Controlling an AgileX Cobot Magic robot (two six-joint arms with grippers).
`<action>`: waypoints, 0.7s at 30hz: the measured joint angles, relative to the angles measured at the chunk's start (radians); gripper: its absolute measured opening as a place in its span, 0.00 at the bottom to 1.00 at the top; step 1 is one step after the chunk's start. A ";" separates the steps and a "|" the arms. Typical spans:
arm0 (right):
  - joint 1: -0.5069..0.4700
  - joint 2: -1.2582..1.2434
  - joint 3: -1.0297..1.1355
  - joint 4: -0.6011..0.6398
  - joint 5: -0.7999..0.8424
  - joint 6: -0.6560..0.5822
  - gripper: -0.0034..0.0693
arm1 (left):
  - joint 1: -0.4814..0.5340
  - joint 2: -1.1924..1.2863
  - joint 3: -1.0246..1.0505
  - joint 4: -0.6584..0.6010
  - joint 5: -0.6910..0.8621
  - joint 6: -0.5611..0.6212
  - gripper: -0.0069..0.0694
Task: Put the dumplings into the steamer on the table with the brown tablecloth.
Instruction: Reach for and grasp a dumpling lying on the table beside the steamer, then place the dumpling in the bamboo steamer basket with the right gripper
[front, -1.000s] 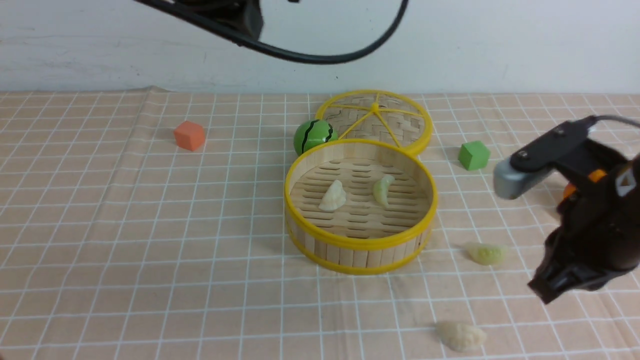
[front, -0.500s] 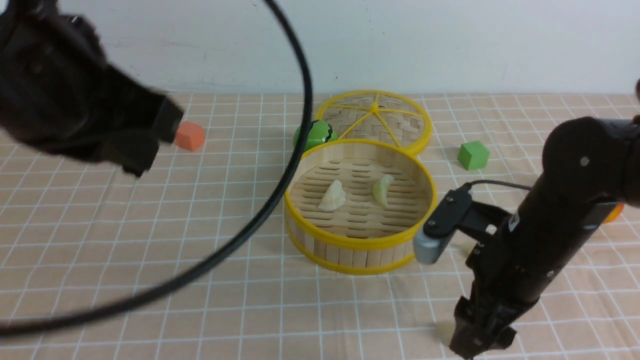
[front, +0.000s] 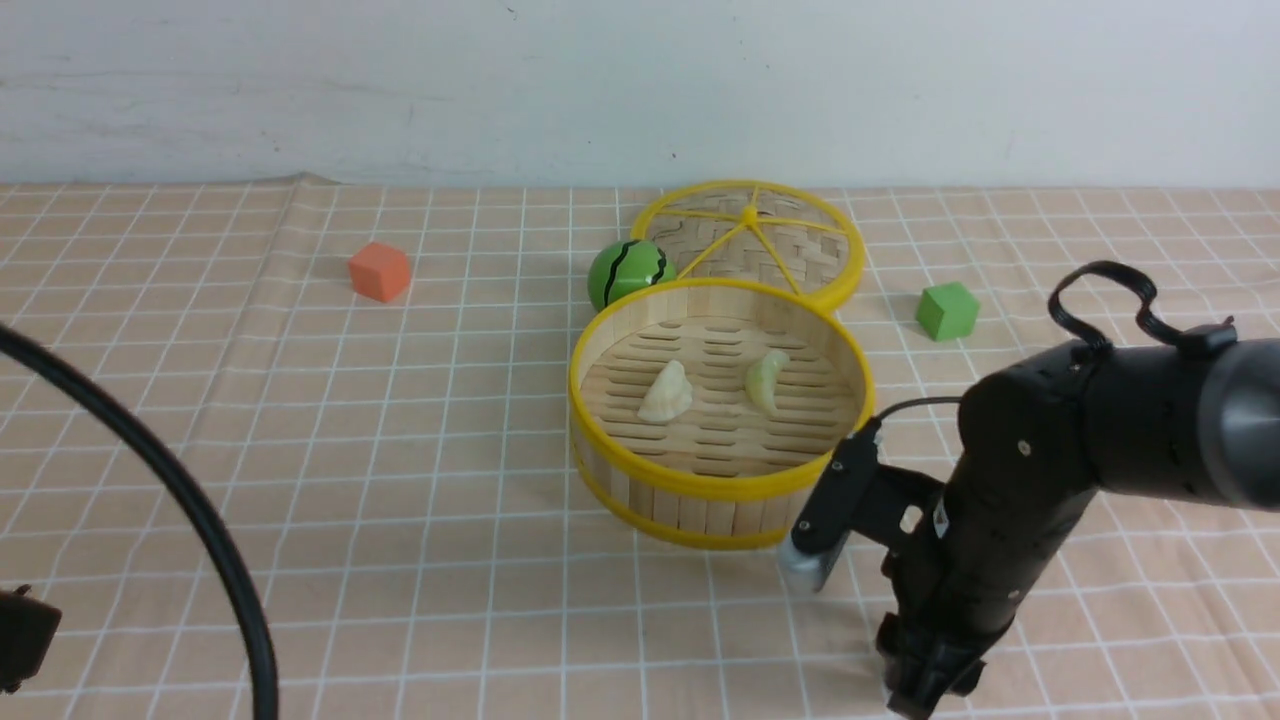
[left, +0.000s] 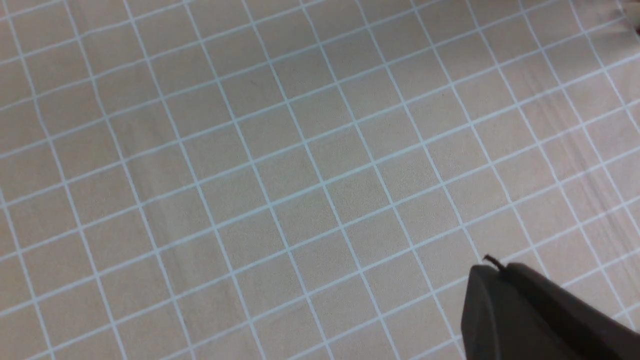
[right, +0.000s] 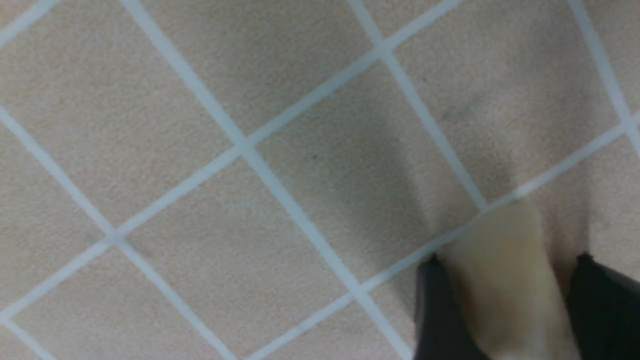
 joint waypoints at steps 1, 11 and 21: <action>0.001 0.000 -0.001 0.003 0.002 0.001 0.39 | 0.000 -0.004 0.003 0.001 0.000 0.000 0.07; 0.001 -0.081 -0.231 0.086 0.205 0.047 0.35 | 0.000 -0.008 0.004 0.001 -0.001 0.000 0.07; 0.001 0.077 -0.548 0.200 0.047 0.335 0.35 | 0.000 -0.008 0.004 0.001 -0.028 0.000 0.07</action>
